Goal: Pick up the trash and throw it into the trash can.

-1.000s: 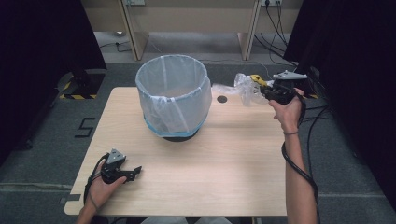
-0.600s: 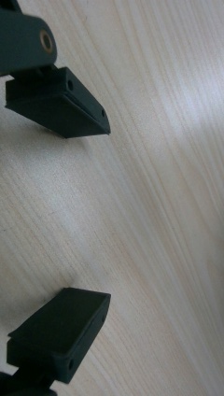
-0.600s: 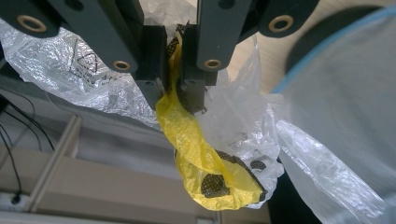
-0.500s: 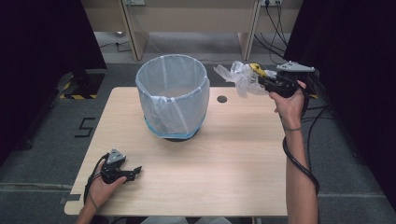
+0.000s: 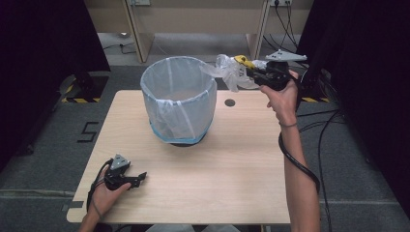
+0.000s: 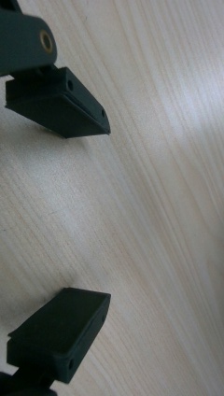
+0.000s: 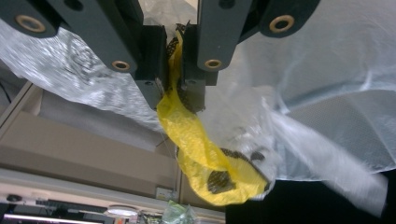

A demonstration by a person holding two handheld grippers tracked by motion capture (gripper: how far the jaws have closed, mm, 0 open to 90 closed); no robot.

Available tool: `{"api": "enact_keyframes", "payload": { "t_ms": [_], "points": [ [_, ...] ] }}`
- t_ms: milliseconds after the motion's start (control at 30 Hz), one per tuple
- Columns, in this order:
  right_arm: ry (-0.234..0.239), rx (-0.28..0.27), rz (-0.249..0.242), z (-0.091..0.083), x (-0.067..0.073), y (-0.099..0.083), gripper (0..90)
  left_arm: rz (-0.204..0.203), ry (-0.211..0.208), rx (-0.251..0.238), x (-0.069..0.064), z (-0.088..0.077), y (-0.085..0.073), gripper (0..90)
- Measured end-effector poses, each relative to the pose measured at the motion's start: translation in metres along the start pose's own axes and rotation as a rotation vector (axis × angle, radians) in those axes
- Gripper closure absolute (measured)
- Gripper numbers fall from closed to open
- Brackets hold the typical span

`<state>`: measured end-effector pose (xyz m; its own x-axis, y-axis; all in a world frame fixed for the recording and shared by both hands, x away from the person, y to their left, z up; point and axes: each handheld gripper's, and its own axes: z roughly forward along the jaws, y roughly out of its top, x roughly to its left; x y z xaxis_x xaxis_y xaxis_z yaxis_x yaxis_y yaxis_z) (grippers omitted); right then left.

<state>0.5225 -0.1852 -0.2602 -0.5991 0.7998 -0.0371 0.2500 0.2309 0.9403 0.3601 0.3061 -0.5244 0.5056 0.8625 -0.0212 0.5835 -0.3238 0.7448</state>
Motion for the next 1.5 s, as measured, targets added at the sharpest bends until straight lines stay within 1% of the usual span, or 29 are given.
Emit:
{"api": "enact_keyframes", "payload": {
  "t_ms": [100, 200, 300, 400, 500, 733, 900, 1100, 1233, 1367, 1500],
  "points": [
    [0.008, 0.002, -0.022, 0.005, 0.009, 0.007, 82.9, 0.0, 0.0, 0.0, 0.0, 0.0, 0.0, 15.1],
    [0.011, 0.007, -0.031, 0.007, 0.013, 0.011, 82.9, 0.0, 0.0, 0.0, 0.0, 0.0, 0.0, 15.1],
    [0.005, 0.006, -0.03, 0.006, 0.012, 0.013, 83.0, 0.0, 0.0, 0.0, 0.0, 0.0, 0.0, 15.1],
    [0.0, -0.004, -0.017, 0.002, 0.007, 0.015, 83.0, 0.0, 0.0, 0.0, 0.0, 0.0, 0.0, 15.1],
    [-0.002, -0.012, -0.007, -0.001, 0.006, 0.016, 83.1, 0.0, 0.0, 0.0, 0.0, 0.0, 0.0, 15.1],
    [0.009, -0.043, -0.005, -0.005, 0.009, 0.024, 83.1, 0.001, 0.0, 0.002, 0.0, 0.0, 0.0, 15.1],
    [0.035, -0.05, -0.028, 0.002, 0.022, 0.033, 83.1, 0.001, 0.0, 0.002, 0.0, 0.0, 0.0, 15.1],
    [0.08, -0.049, -0.051, 0.02, 0.042, 0.043, 83.1, 0.001, -0.001, 0.003, 0.0, 0.0, 0.0, 15.1],
    [0.123, -0.048, -0.069, 0.033, 0.061, 0.05, 83.1, -0.001, 0.0, 0.002, 0.0, 0.0, 0.0, 15.1],
    [0.153, -0.048, -0.09, 0.044, 0.078, 0.056, 83.0, -0.001, 0.0, 0.001, 0.0, 0.0, 0.0, 15.1],
    [0.185, -0.024, -0.11, 0.059, 0.093, 0.054, 82.8, -0.002, 0.0, 0.001, 0.0, 0.0, 0.0, 15.1]
  ]
}}
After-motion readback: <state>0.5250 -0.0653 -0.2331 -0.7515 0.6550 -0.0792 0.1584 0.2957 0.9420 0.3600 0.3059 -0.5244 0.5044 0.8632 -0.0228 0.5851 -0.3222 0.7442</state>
